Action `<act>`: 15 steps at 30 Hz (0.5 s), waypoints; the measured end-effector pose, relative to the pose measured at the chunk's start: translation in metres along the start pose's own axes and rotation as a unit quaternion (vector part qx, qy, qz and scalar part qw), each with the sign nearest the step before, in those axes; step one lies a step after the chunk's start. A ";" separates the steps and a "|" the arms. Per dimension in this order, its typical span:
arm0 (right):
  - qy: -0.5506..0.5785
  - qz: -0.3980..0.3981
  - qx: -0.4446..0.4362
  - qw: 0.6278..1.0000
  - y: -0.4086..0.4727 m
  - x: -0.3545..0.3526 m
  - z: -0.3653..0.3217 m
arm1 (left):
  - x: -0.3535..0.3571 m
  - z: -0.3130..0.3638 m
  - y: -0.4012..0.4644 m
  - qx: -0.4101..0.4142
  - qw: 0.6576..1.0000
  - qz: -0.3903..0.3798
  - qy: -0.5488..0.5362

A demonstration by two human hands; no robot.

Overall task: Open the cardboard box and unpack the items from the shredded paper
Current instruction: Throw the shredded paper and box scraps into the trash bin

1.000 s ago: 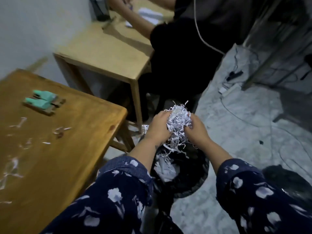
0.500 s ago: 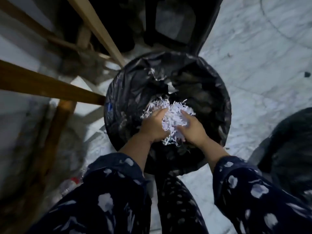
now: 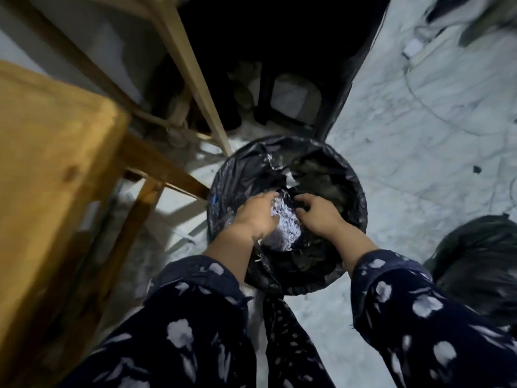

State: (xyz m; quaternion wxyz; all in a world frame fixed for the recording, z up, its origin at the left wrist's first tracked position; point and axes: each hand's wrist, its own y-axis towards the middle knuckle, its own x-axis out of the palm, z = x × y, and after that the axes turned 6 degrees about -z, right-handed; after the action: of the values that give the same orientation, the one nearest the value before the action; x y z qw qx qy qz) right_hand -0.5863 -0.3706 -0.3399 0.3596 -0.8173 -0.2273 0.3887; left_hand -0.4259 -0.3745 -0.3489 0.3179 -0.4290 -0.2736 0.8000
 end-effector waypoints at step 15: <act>-0.147 0.116 -0.192 0.963 -0.206 -0.024 -0.250 | -0.166 0.000 -0.273 0.067 0.967 0.241 -0.049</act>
State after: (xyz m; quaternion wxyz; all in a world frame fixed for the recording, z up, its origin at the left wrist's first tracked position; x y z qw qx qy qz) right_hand -0.4203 -0.3576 -0.0614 0.1108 -0.8256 -0.2520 0.4925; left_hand -0.2804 -0.3211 -0.0700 0.1299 -0.4204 -0.1237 0.8894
